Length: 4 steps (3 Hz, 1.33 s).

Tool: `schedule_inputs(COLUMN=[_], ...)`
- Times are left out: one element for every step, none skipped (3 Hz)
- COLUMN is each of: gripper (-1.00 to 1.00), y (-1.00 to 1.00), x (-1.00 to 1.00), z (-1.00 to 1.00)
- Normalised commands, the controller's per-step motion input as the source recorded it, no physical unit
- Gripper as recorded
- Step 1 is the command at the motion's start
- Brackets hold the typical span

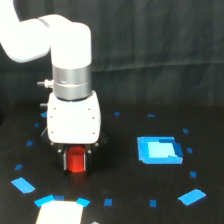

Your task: Pick up the red object from the table

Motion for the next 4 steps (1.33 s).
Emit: schedule_inputs(gripper=[-1.00,-1.00,-0.81,-0.96], y=[0.86,0.98,0.64,0.38], x=[0.72,0.13,0.35,0.29], z=[1.00,1.00,1.00,1.00])
